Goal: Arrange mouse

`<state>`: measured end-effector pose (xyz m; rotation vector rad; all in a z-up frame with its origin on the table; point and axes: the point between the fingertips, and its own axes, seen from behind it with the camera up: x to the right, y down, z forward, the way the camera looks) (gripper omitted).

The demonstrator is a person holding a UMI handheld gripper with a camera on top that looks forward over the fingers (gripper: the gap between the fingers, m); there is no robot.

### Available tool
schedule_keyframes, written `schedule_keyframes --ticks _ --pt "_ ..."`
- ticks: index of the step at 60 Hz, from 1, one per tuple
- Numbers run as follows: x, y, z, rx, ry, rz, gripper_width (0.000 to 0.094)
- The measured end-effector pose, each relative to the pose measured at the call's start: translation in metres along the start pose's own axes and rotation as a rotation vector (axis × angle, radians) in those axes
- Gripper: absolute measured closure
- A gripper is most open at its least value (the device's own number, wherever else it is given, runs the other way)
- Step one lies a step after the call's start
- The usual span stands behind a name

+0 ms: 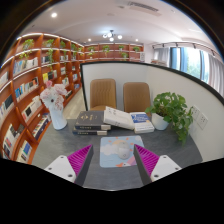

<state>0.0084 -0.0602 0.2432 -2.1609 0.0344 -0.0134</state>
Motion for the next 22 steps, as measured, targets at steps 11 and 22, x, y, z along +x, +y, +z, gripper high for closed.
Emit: schedule_keyframes --ticks 11,22 --pt "-0.012 0.033 -0.031 -0.031 -0.009 -0.043 0.0126" --pt "-0.016 0.045 -0.047 -0.032 -0.005 -0.051 0.0129"
